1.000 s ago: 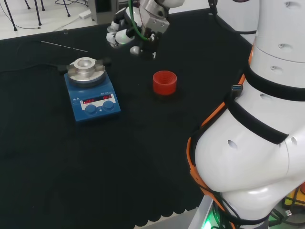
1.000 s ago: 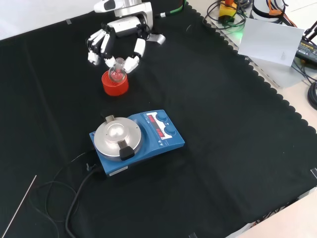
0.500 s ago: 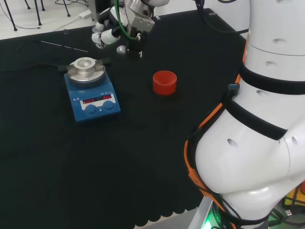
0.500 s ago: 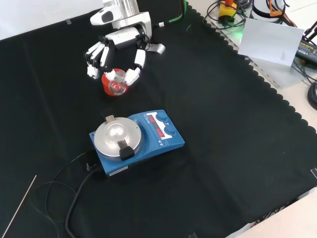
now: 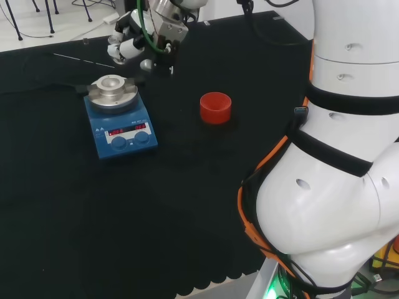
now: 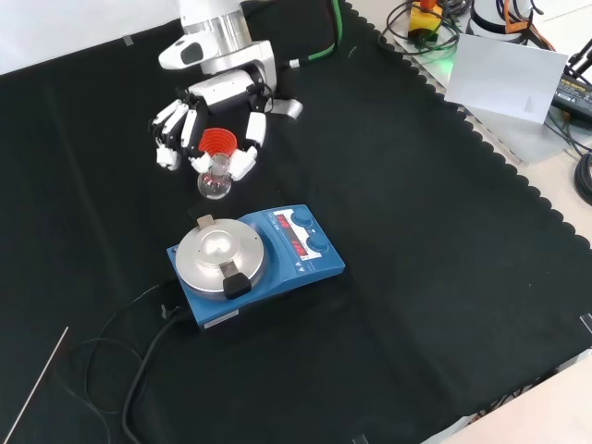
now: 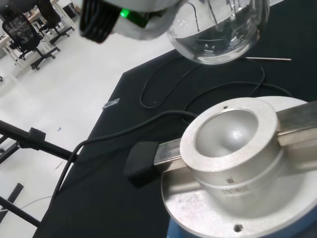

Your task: Place the round-bottom flask on the heater.

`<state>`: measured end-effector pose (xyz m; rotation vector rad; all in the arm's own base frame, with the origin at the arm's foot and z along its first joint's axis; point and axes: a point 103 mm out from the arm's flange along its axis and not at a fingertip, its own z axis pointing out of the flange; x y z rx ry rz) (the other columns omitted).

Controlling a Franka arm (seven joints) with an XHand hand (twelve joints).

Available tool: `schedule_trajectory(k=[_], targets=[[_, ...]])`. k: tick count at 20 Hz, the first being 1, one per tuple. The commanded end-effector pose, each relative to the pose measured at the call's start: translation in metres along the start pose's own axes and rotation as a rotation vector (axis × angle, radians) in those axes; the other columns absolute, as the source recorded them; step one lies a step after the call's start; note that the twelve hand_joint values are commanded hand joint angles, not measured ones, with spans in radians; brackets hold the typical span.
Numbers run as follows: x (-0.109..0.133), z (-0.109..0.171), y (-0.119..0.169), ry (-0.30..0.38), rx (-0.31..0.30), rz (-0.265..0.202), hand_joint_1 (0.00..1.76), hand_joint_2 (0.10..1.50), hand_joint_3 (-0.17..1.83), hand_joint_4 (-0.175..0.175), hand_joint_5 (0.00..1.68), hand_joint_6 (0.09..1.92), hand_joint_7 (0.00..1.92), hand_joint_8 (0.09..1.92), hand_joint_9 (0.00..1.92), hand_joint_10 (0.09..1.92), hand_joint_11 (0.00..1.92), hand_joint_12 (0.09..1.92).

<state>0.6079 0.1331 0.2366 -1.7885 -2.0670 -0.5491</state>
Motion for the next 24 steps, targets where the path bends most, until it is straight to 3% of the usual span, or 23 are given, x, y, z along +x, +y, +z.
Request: schedule_trajectory(k=[1,12,24], targets=[[0.007,0.018,0.012,0.005,0.022,-0.008,1.09,0.69,0.79,0.082,1.07,1.08,0.46,0.57,0.63,0.54,0.27,1.32],[-0.009,0.039,0.022,0.060,0.047,0.033,1.09,0.69,0.79,0.082,1.07,1.08,0.47,0.57,0.64,0.54,0.27,1.32],[-0.018,0.051,0.029,0.093,0.057,0.047,1.09,0.69,0.79,0.080,1.08,1.08,0.48,0.57,0.64,0.54,0.28,1.31]])
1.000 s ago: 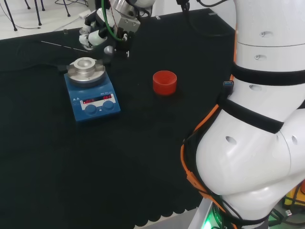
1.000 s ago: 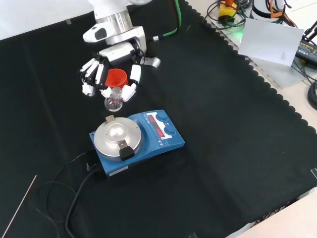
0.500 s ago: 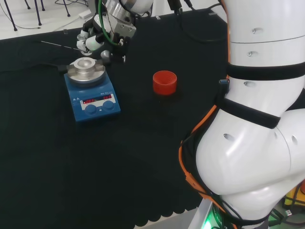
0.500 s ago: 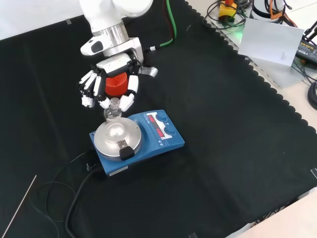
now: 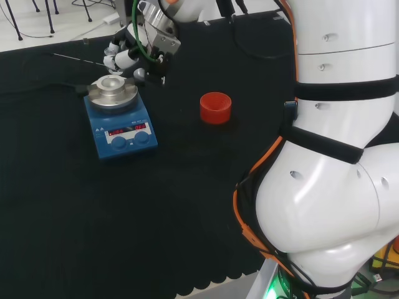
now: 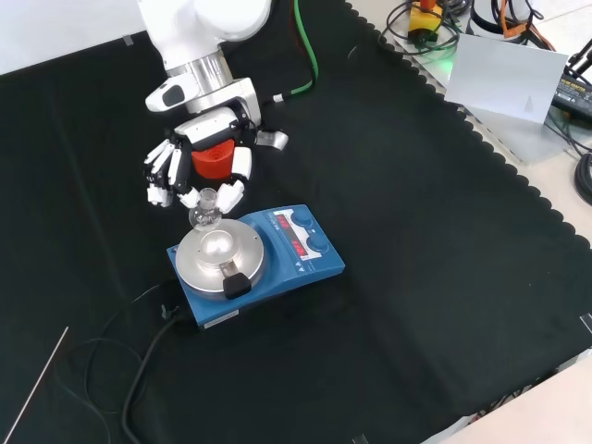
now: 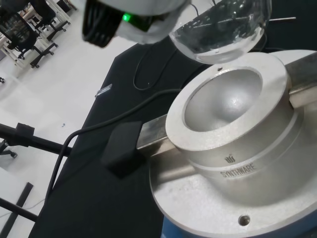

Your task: Place the round-bottom flask on the heater.

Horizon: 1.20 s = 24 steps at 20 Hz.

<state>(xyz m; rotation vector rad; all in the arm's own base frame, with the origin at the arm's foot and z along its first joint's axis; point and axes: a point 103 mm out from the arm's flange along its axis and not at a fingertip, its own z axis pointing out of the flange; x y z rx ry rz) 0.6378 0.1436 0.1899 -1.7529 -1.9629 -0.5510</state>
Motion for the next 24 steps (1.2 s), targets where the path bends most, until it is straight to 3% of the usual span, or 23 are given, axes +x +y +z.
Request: schedule_trajectory(k=[1,24], targets=[[0.000,0.007,0.001,0.008,0.015,0.002,1.09,0.69,0.79,0.080,1.08,1.08,0.48,0.57,0.64,0.54,0.28,1.31],[0.001,0.023,-0.001,-0.003,0.049,-0.007,1.10,0.69,0.80,0.078,1.08,1.08,0.48,0.57,0.65,0.54,0.28,1.31]])
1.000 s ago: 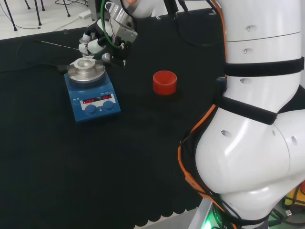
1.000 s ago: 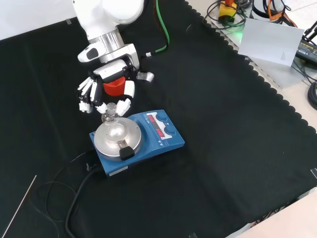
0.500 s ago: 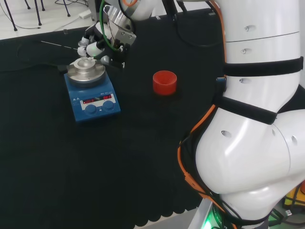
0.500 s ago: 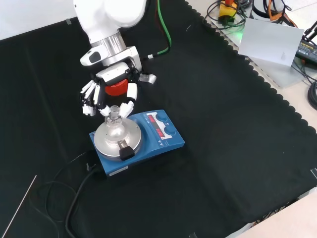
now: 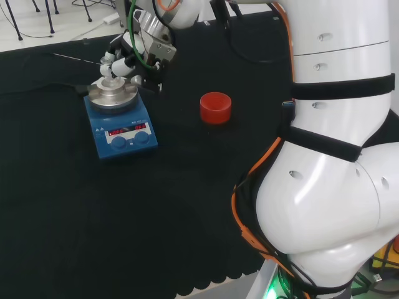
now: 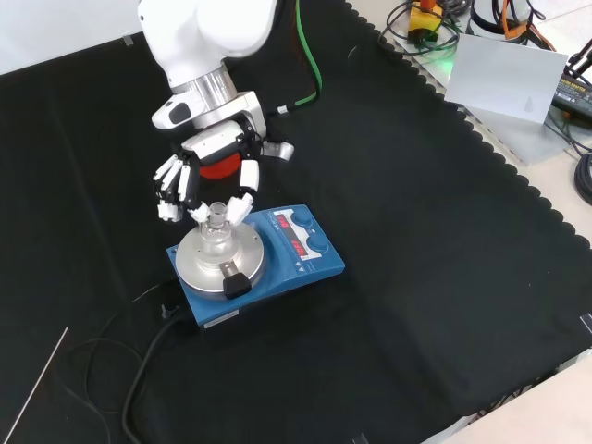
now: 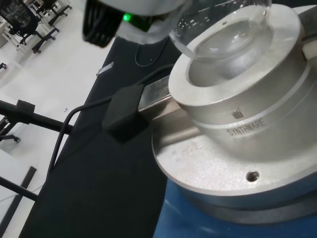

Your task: Place the round-bottom flask on the heater.

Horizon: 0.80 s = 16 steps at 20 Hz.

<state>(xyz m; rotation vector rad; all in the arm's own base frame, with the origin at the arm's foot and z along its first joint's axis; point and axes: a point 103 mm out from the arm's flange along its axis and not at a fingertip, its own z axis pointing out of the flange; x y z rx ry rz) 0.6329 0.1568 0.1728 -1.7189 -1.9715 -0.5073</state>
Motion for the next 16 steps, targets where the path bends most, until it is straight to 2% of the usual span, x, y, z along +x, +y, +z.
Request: schedule_trajectory(k=[1,16], targets=[[0.000,0.002,0.003,-0.002,0.006,0.002,1.10,0.69,0.80,0.078,1.08,1.08,0.48,0.57,0.65,0.54,0.28,1.31],[-0.005,0.014,0.010,-0.022,0.028,0.009,1.10,0.69,0.80,0.077,1.08,1.08,0.48,0.57,0.65,0.54,0.28,1.31]])
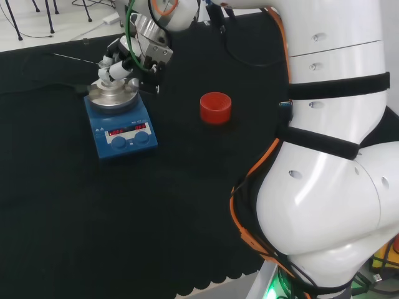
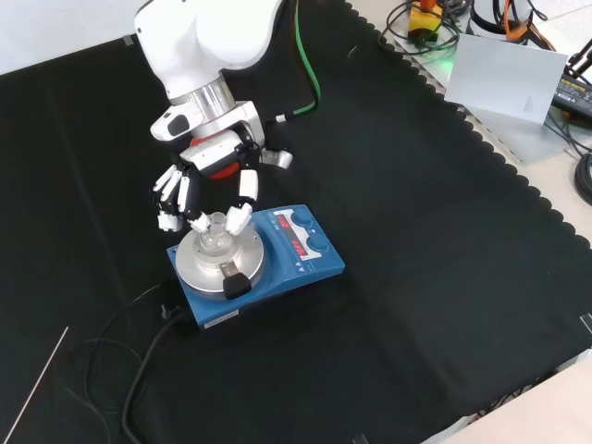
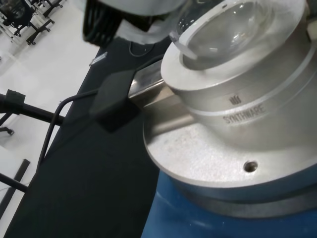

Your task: Place the round-bottom flask on the heater.

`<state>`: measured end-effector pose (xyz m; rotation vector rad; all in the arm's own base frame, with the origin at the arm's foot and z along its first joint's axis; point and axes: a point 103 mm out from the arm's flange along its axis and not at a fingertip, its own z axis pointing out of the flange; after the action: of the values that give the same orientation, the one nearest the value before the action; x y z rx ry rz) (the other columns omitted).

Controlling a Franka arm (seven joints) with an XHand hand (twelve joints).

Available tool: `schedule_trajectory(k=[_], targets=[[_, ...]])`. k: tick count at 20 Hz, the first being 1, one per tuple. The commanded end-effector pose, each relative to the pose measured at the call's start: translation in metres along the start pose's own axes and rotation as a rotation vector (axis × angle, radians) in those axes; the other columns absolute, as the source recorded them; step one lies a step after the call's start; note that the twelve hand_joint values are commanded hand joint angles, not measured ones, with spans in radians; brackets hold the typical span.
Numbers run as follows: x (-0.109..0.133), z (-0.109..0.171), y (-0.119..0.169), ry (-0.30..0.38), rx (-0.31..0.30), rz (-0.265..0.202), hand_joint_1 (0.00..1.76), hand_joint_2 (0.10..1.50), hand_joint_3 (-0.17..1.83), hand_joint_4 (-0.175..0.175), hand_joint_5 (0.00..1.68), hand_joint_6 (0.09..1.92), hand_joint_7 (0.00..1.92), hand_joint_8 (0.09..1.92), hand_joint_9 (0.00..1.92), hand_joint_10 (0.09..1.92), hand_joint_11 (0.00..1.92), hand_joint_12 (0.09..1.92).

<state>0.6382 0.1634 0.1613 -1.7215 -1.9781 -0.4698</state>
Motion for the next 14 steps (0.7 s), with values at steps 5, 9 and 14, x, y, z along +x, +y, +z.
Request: schedule_trajectory(k=[5,9,14], targets=[[-0.0057,0.0038,0.0057,-0.008,0.015,0.008,1.10,0.69,0.80,0.076,1.08,1.08,0.48,0.57,0.65,0.54,0.28,1.31],[-0.0099,0.0066,0.0051,-0.008,0.021,0.018,1.10,0.69,0.80,0.075,1.08,1.08,0.48,0.57,0.65,0.54,0.28,1.31],[-0.0121,0.0073,0.0051,0.001,0.026,0.025,1.10,0.69,0.80,0.074,1.08,1.08,0.48,0.57,0.65,0.54,0.28,1.31]])
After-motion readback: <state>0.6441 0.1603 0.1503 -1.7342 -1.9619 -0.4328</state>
